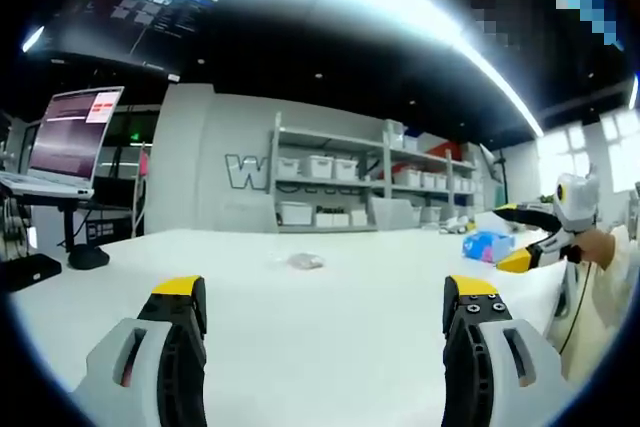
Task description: Open the resealable bag by pulling the two sides of the seal apart until the entire bag opening is separated and visibly accessible.
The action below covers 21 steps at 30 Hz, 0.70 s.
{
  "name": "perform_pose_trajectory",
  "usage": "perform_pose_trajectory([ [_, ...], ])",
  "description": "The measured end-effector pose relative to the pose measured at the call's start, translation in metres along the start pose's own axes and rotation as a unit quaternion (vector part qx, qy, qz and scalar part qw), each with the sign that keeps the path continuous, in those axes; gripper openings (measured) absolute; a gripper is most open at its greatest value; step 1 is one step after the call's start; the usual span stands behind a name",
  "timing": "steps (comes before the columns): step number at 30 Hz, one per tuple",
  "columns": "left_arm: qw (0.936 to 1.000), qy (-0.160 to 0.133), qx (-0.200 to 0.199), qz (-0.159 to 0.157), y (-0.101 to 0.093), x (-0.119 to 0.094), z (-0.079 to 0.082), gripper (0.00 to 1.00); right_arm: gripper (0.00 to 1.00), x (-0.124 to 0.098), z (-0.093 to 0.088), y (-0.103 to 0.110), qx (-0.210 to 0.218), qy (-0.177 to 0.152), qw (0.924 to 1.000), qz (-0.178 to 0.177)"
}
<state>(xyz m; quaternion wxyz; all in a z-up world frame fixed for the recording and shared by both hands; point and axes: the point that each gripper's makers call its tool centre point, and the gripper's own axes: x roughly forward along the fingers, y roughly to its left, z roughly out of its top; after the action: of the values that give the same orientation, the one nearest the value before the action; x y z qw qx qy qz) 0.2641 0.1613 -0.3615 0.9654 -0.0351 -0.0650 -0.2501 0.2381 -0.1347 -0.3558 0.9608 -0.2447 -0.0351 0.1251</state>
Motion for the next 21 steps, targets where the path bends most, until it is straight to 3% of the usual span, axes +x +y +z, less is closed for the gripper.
perform_pose_trajectory([
  [9, 1.0, -0.001, -0.001, -0.002, 0.0, 0.001, 0.001, 0.97, 0.95, 0.008, 0.0, 0.0, -0.063, 0.013, 0.9979, 0.006],
  [21, 1.0, -0.004, -0.001, -0.001, 0.002, 0.0, 0.003, 0.97, 0.95, 0.018, 0.001, 0.005, -0.106, 0.022, 0.9939, 0.02],
])
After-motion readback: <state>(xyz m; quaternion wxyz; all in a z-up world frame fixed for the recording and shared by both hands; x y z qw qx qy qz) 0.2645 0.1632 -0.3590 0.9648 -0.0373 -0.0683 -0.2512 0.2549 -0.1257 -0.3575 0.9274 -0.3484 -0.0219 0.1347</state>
